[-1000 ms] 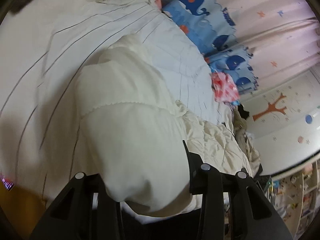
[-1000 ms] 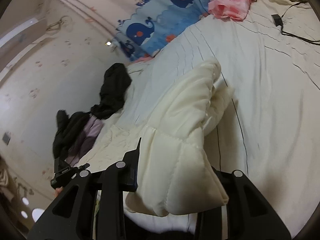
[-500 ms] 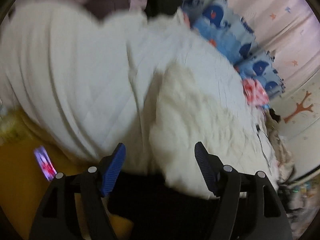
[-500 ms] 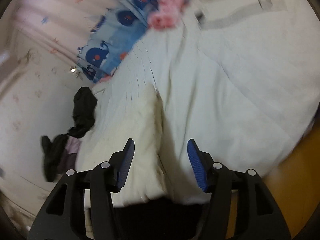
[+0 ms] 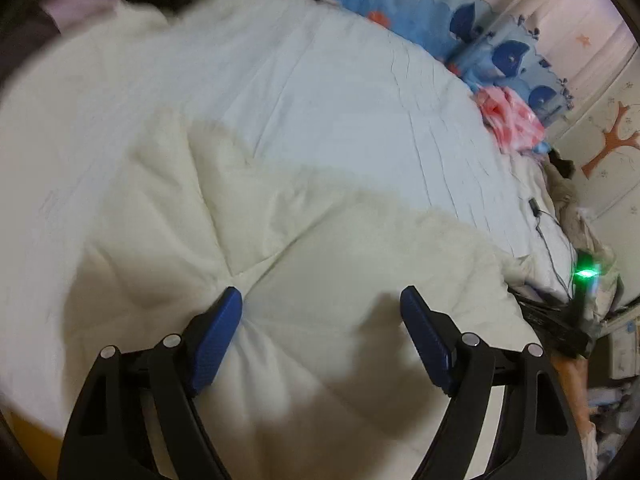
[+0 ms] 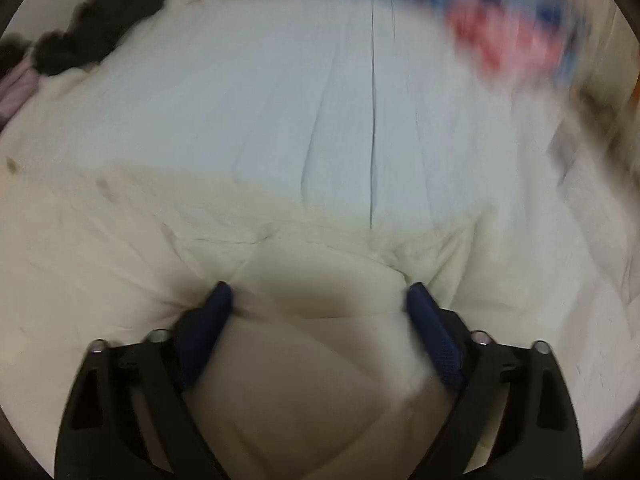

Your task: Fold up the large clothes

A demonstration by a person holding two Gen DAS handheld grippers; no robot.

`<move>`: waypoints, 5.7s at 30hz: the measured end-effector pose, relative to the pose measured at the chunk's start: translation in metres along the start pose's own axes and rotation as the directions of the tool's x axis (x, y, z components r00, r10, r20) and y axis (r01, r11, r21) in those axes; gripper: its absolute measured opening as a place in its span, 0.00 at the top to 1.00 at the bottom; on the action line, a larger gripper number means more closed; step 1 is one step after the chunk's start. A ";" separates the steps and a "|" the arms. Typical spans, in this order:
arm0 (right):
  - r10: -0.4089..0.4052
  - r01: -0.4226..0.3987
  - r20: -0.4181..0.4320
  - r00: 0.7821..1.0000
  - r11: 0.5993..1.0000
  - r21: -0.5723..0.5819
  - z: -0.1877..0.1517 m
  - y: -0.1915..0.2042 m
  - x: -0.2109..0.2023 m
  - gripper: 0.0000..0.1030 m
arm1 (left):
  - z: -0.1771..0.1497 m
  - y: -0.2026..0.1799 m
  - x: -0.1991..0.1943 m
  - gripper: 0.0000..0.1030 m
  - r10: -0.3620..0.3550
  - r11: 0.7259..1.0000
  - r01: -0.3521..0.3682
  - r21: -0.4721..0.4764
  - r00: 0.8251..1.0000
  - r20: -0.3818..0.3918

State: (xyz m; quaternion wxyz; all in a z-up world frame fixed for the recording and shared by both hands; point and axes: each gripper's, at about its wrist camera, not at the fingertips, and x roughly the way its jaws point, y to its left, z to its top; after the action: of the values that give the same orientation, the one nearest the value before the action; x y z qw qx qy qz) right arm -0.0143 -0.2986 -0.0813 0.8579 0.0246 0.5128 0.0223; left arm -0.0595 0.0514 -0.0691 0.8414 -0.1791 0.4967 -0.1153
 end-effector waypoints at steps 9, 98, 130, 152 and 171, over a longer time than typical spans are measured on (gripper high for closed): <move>0.056 -0.056 0.142 0.988 0.998 -0.006 0.030 0.030 -0.063 0.15 | -0.004 -0.012 0.001 0.24 0.079 0.996 -0.080 0.050 0.997 0.011; 0.116 -0.096 0.069 0.991 0.967 -0.236 -0.015 0.105 -0.060 0.06 | -0.050 0.087 -0.105 0.13 -0.175 0.934 0.275 -0.230 0.910 0.377; 0.104 -0.098 0.018 0.994 0.973 -0.208 -0.020 0.107 -0.017 0.06 | -0.138 0.095 -0.051 0.10 -0.387 0.741 0.438 -0.509 0.898 0.210; -0.097 0.130 0.168 0.981 0.971 -0.200 -0.003 0.129 -0.045 0.06 | -0.149 0.100 -0.053 0.10 -0.371 0.754 0.420 -0.505 0.907 0.199; 0.072 -0.035 0.131 0.989 0.964 -0.263 -0.059 0.142 -0.079 0.06 | -0.146 0.090 -0.060 0.18 -0.320 0.798 0.376 -0.471 0.926 0.199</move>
State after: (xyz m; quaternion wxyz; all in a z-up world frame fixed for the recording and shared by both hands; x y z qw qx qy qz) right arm -0.1053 -0.1607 -0.0305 0.8865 -0.0730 0.4433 0.1108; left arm -0.2150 0.1283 -0.1230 0.7559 -0.4852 0.4213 -0.1254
